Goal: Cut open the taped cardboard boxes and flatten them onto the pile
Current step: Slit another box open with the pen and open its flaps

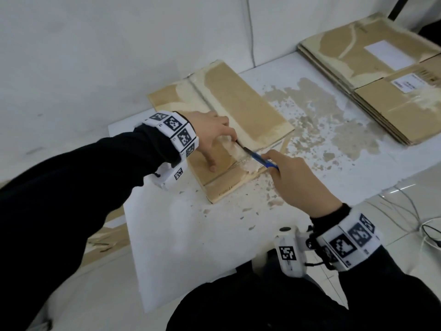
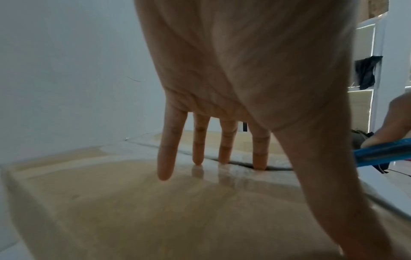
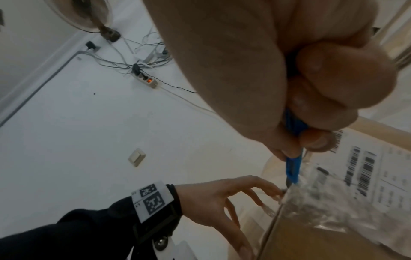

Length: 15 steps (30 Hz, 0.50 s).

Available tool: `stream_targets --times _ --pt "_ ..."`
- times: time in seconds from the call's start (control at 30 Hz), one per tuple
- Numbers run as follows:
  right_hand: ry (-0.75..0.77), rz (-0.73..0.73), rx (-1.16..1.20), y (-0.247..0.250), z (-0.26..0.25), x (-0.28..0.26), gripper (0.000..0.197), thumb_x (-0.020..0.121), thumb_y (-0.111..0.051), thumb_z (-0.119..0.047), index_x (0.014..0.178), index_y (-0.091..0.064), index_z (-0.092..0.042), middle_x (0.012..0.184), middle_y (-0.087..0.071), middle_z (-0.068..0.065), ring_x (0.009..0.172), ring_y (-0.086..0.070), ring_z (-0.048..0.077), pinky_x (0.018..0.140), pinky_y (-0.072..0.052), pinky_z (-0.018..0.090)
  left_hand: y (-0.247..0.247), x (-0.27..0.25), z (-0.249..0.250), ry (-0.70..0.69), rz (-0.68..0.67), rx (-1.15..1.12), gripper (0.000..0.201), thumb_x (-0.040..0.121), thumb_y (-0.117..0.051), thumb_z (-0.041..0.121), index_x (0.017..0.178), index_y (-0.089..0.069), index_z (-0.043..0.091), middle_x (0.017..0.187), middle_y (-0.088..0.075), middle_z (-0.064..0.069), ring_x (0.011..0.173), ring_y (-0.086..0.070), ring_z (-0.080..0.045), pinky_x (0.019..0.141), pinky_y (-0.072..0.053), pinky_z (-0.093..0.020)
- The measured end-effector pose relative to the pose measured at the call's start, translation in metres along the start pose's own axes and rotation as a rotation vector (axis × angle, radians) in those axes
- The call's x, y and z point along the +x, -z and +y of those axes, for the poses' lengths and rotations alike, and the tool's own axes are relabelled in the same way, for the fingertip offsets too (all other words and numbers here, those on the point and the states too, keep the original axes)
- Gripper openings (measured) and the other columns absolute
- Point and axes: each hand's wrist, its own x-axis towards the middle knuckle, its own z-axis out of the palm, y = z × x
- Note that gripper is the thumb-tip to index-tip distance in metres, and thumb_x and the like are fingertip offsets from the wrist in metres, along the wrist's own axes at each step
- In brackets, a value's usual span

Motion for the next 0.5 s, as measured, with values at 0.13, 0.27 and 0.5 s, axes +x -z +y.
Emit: stream_targets --times 0.13,0.27,0.5 --pt "-0.002 -0.026 0.045 0.005 0.004 0.005 0.027 0.098 -0.041 -0.006 0.12 -0.056 -0.01 0.054 -0.038 0.0 0.043 -0.029 0.013 0.042 -0.021 0.021 0.001 0.001 0.007 0.04 -0.046 -0.041 0.095 0.063 -0.079 0.056 0.144 -0.032 0.038 0.138 -0.029 0.0 0.123 -0.03 -0.02 0.093 -0.04 -0.038" --pt "-0.022 -0.035 0.167 0.004 0.013 0.006 0.025 0.098 -0.043 -0.01 0.118 -0.057 -0.017 0.055 -0.044 0.005 0.043 -0.031 0.016 0.039 -0.025 0.018 0.009 0.002 0.015 0.049 -0.03 -0.063 0.092 0.057 -0.087 0.046 0.132 -0.038 0.028 0.127 -0.034 -0.005 0.115 -0.031 -0.022 0.085 -0.044 -0.042" --pt "-0.101 -0.071 0.438 0.001 0.027 0.0 0.024 0.099 -0.042 -0.017 0.116 -0.058 -0.025 0.065 -0.046 0.014 0.042 -0.031 0.01 0.041 -0.026 0.019 0.012 0.001 0.018 0.026 0.082 -0.062 0.091 0.048 -0.09 0.044 0.121 -0.042 0.019 0.121 -0.04 -0.003 0.114 -0.029 -0.022 0.082 -0.047 -0.042"
